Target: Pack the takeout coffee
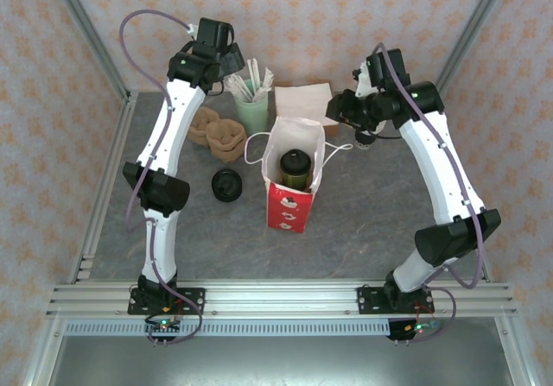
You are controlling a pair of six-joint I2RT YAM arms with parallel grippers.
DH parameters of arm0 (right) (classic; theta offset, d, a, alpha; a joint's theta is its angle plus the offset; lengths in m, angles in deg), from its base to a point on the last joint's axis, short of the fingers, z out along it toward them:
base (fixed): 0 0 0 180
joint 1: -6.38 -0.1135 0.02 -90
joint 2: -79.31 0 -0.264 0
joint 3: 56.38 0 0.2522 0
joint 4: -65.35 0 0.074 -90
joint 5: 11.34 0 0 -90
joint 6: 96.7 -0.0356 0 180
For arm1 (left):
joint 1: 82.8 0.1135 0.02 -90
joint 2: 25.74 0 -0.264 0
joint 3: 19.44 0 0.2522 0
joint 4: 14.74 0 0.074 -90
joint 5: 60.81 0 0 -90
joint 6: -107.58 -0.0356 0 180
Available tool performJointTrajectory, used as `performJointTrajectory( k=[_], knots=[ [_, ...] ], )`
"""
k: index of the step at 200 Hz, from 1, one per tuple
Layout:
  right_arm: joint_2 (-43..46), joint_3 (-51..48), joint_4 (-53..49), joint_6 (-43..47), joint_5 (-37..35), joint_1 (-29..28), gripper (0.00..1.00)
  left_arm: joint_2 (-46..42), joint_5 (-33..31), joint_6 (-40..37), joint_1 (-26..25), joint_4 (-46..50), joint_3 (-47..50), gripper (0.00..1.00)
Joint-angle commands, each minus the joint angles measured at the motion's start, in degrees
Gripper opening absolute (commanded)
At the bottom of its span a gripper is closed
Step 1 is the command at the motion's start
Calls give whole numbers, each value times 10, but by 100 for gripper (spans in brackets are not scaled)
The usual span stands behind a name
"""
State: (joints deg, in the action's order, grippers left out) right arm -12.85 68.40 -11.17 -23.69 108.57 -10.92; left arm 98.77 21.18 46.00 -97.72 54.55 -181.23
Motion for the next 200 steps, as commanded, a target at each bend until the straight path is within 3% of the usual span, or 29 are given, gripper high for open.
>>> performJointTrajectory(
  k=[1, 33, 72, 114, 167, 200],
  knots=[
    [20, -28, 61, -20, -16, 0, 39, 2, -15, -4, 4, -8, 5, 72],
    [28, -32, 72, -40, -31, 0, 36, -13, 9, 11, 2, 1, 38, 62],
    [60, -85, 99, -64, -13, 0, 32, -41, 12, 35, 4, 23, 98, 61],
    [132, -199, 160, -80, -42, -8, 31, -92, 75, 53, 3, -29, 214, 58],
    [160, -242, 176, -68, -46, -9, 31, -65, 153, -7, -17, -55, 196, 57],
    [166, -251, 187, -58, -47, -10, 31, -38, 132, 2, -17, -33, 168, 54]
  ],
)
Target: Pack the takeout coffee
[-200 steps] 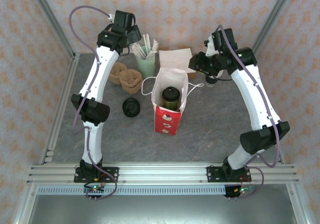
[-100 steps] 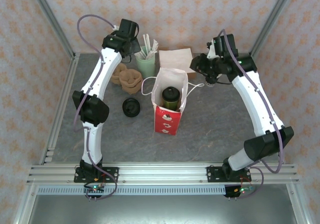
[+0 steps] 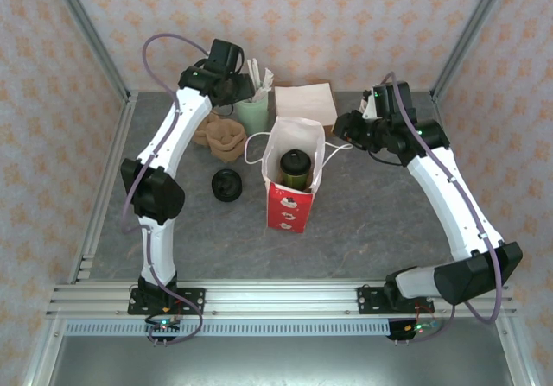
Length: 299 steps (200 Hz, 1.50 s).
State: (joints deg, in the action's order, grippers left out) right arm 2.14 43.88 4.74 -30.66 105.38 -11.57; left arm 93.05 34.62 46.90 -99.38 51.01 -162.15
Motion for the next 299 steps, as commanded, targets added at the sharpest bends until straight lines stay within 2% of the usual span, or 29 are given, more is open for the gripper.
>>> performJointTrajectory(
  k=[1, 96, 145, 299],
  knots=[
    [16, -5, 27, 12, -15, -3, 31, 19, -3, -6, 0, 2, -22, 54],
    [6, -2, 27, 28, -29, -3, 31, 74, -62, 38, 5, -6, -46, 48],
    [7, -3, 27, 33, -36, -3, 32, 97, -63, 37, 11, -17, -73, 45],
    [6, -9, 31, 39, -40, -3, 32, 150, -95, 21, 17, -20, -137, 47]
  ],
)
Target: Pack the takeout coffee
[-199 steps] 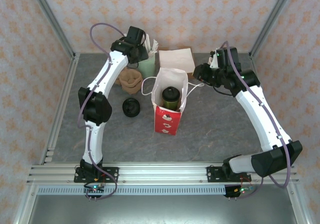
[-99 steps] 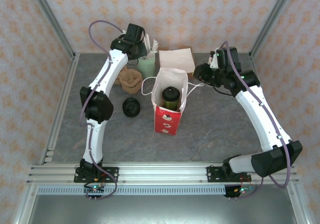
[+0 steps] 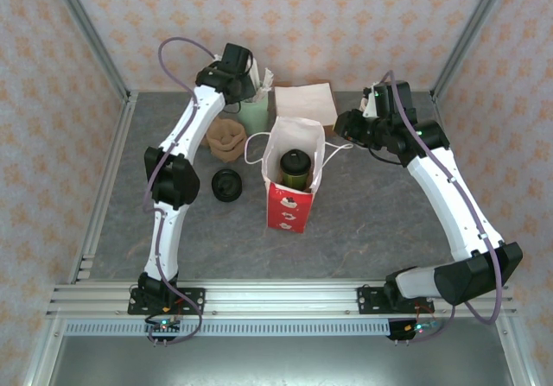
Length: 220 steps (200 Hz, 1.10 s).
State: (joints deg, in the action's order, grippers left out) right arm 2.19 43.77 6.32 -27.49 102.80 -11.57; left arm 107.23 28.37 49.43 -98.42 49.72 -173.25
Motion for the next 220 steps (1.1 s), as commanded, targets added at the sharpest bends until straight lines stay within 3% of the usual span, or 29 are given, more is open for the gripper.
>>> performJointTrajectory(
  k=[1, 139, 220],
  knots=[
    [5, -8, 16, 8, -14, -3, 32, 9, -33, -4, 8, -7, -26, 47],
    [0, -15, 19, 11, -21, -2, 32, 32, -30, -9, 9, -6, -62, 27],
    [-3, -18, 25, 12, -17, -2, 32, -34, -23, -9, 8, -10, 14, 32]
  ],
)
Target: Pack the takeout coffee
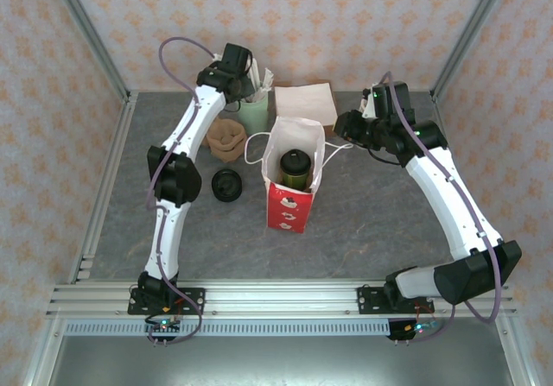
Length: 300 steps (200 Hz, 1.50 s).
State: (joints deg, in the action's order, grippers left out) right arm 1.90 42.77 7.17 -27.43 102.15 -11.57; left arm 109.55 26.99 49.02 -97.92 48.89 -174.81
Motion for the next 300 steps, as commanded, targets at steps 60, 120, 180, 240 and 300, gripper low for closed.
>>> performJointTrajectory(
  k=[60, 120, 180, 240, 300],
  knots=[
    [2, -16, 21, 8, -8, -2, 32, -101, -4, -4, 4, -42, 116, 31],
    [10, -23, 22, 6, -11, -2, 32, -94, 1, -2, 3, -35, 100, 23],
    [10, -21, 21, 9, -10, -2, 32, -105, 14, 5, 3, -31, 99, 14],
    [14, -15, 19, 14, -12, -2, 32, -129, 22, 5, -1, -26, 94, 8],
    [14, -10, 18, 17, -11, -2, 32, -168, 17, -5, -4, -9, 77, 7]
  ],
)
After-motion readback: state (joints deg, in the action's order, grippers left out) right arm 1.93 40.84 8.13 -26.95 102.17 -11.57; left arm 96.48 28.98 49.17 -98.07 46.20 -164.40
